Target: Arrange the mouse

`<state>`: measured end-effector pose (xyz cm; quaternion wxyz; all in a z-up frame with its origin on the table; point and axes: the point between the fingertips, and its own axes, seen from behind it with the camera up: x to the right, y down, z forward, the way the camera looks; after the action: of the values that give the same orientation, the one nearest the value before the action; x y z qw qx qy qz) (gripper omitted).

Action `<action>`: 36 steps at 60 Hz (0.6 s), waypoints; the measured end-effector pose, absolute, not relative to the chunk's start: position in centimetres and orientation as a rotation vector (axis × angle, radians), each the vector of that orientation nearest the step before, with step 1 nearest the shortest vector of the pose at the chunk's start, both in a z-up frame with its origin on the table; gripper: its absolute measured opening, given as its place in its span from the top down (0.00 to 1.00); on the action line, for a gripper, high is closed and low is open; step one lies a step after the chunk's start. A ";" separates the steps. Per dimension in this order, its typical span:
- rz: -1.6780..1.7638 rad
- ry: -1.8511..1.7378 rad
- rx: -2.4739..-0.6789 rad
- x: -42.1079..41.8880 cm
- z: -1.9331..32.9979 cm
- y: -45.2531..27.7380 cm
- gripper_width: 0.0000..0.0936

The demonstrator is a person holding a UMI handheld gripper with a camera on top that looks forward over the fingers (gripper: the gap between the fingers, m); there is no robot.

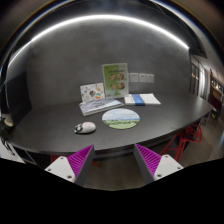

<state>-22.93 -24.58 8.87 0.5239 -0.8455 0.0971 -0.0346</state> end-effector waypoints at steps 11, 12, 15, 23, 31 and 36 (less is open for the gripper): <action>-0.095 0.098 -2.010 -23.9 7.4 -20.0 0.10; -0.085 0.077 -2.010 -24.4 7.1 -19.2 0.10; -0.049 0.010 -2.022 -25.9 5.5 -17.2 0.11; -0.020 -0.188 -2.053 -29.0 1.8 -12.8 0.09; -0.053 -0.308 -2.045 -30.0 0.0 -8.8 0.10; -0.034 -0.306 -2.049 -30.1 -0.1 -6.4 0.10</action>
<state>-30.09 -6.41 -0.11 0.5098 -0.8507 -0.1271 -0.0140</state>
